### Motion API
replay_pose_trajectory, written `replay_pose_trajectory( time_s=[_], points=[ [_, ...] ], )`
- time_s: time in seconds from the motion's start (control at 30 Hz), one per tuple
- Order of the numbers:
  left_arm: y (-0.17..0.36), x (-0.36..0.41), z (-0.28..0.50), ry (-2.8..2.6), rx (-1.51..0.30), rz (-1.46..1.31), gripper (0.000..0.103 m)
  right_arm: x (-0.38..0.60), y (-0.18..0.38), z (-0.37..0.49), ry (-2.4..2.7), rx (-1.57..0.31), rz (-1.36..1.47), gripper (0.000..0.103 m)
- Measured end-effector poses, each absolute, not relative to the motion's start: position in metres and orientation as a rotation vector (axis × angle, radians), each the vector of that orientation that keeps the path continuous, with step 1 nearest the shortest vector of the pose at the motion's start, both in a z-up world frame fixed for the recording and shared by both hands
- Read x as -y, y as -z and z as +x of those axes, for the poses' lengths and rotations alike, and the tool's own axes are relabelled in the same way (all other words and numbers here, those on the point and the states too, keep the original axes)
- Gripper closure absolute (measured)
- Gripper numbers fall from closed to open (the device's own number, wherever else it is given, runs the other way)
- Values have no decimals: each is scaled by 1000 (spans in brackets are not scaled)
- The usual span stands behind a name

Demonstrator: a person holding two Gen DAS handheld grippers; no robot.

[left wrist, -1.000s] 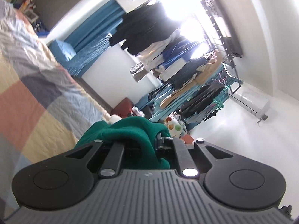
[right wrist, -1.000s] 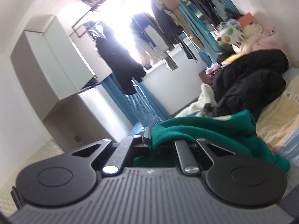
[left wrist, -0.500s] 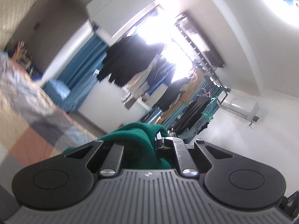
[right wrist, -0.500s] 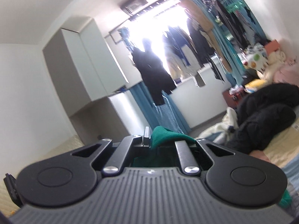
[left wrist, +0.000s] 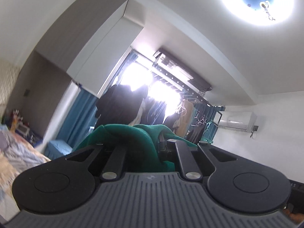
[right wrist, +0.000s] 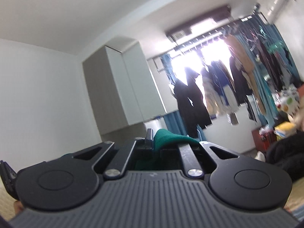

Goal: Fold large clothes
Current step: 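Lift the hoodie with both grippers and shake it out above the bed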

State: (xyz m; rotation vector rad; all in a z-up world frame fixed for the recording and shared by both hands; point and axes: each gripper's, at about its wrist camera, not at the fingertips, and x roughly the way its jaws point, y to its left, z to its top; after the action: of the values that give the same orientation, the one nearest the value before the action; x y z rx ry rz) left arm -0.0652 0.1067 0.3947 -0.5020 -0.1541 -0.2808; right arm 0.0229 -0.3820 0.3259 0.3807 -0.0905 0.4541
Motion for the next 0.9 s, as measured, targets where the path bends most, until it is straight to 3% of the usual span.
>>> replay_pose_trajectory(
  time_s=[0.2,0.4,0.6,0.9],
  points=[
    [-425,-135,-85,266,148,-491,91,363,-339,34,-472,103,356,94],
    [-370,-154,-7,194,17,-468,90,330,-299,108,-450,-24,330,94],
    [-274,-171,131,119,-158,-491,90,279,-237,221,-359,-172,272,94],
    [-118,-224,439,6,-366,-507,90,215,-116,428,-265,-369,309,94]
  ],
)
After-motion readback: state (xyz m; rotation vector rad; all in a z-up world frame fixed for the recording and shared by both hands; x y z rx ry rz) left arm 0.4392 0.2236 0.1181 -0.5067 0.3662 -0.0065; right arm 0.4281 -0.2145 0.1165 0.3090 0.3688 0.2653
